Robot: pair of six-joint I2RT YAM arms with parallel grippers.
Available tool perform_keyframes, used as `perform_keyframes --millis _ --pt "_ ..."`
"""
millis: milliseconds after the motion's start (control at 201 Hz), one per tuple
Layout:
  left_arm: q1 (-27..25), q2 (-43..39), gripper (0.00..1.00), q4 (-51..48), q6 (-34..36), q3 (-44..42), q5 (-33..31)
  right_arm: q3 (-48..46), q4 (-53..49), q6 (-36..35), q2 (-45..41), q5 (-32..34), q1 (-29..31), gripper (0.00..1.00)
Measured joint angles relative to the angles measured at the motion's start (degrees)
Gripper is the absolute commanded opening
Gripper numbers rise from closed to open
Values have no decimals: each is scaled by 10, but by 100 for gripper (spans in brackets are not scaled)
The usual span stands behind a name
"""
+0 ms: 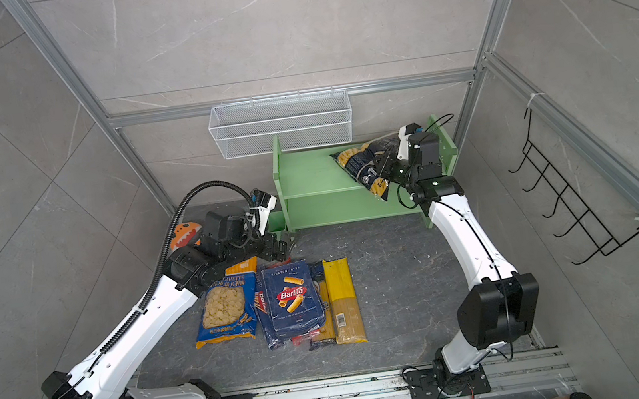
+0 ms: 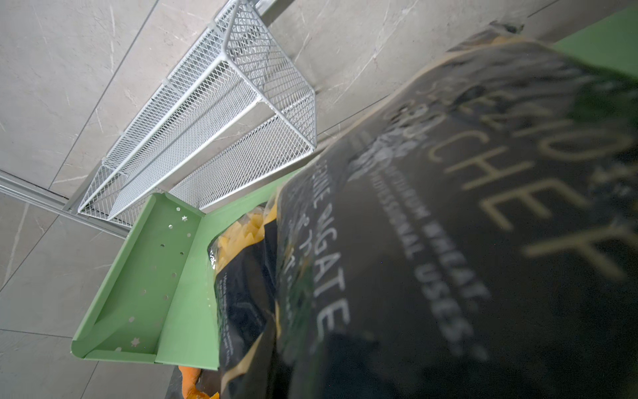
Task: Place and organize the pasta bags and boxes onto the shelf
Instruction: 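Carry the penne bag with the right gripper onto the upper shelf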
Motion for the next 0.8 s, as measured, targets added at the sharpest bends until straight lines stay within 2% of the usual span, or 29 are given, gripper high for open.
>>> perform_keyframes --millis 558,722,802 --pt "2 0 98 0 0 3 0 -11 79 -1 31 59 -15 0" --pt "9 0 98 0 0 3 0 -40 121 1 27 75 -29 4" --pt "11 0 98 0 0 3 0 -53 132 1 21 86 -31 10"
